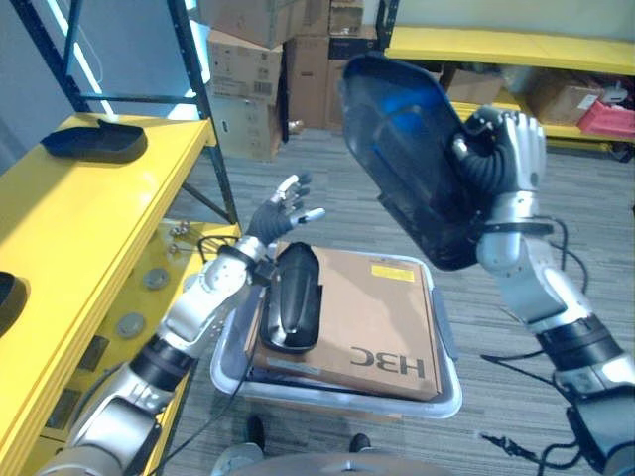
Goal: Move parts from the plastic box to the shelf.
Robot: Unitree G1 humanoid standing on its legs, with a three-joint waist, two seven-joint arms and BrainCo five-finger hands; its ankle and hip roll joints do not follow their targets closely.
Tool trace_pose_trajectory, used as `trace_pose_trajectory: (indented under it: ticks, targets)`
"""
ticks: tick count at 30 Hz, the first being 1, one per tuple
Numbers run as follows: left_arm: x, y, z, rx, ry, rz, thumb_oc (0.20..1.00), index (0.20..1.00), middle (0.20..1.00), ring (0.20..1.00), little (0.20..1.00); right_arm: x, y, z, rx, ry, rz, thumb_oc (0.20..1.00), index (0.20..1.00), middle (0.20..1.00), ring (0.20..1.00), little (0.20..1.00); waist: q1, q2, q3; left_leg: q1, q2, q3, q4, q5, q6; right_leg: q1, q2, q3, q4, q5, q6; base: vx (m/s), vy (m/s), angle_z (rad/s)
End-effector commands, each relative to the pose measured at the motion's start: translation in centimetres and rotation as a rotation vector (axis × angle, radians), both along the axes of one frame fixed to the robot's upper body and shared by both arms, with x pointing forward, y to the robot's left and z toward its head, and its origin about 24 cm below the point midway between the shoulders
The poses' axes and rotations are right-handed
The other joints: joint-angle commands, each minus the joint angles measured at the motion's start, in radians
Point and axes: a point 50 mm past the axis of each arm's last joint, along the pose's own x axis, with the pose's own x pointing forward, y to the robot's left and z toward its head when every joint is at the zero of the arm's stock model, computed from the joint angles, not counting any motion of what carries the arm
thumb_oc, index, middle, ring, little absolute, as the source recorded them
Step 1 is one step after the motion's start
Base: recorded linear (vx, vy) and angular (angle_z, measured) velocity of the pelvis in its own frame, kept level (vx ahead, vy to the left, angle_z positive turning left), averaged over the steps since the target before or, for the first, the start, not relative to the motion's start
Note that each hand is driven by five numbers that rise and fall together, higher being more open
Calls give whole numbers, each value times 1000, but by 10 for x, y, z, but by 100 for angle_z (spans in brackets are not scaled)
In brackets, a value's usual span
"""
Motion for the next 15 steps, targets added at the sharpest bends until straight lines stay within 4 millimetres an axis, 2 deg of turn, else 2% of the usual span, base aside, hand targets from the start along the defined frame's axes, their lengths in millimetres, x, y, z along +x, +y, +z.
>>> trace_pose_trajectory:
  ticks: [1,6,9,15]
  targets:
    - [14,-13,18,-47,-22,-43,1000,1000,1000,1000,1000,-2,17,48,-42,-230,53,200,200,200,200,200,25,-23,-27,98,-7,28,-2,-206,10,36,-1,-21,4,-94,9,0,0,0]
    - [13,-31,14,-147,78,-159,1000,1000,1000,1000,1000,1,36,52,-77,-234,115,200,200,200,200,200,23,-21,-31,98,-9,29,-2,-208,10,34,-2,-18,4,-94,9,0,0,0]
    - [9,-40,18,-260,120,-249,1000,1000,1000,1000,1000,2,49,46,-106,-202,179,200,200,200,200,200,22,-20,-33,99,-9,32,-2,-210,11,33,-4,-17,4,-93,10,1,11,0]
    - [8,-40,29,-330,107,-282,1000,1000,1000,1000,1000,1,62,43,-111,-169,273,200,200,200,200,200,23,-21,-31,100,-10,29,-2,-212,10,34,-3,-15,4,-94,8,0,0,0]
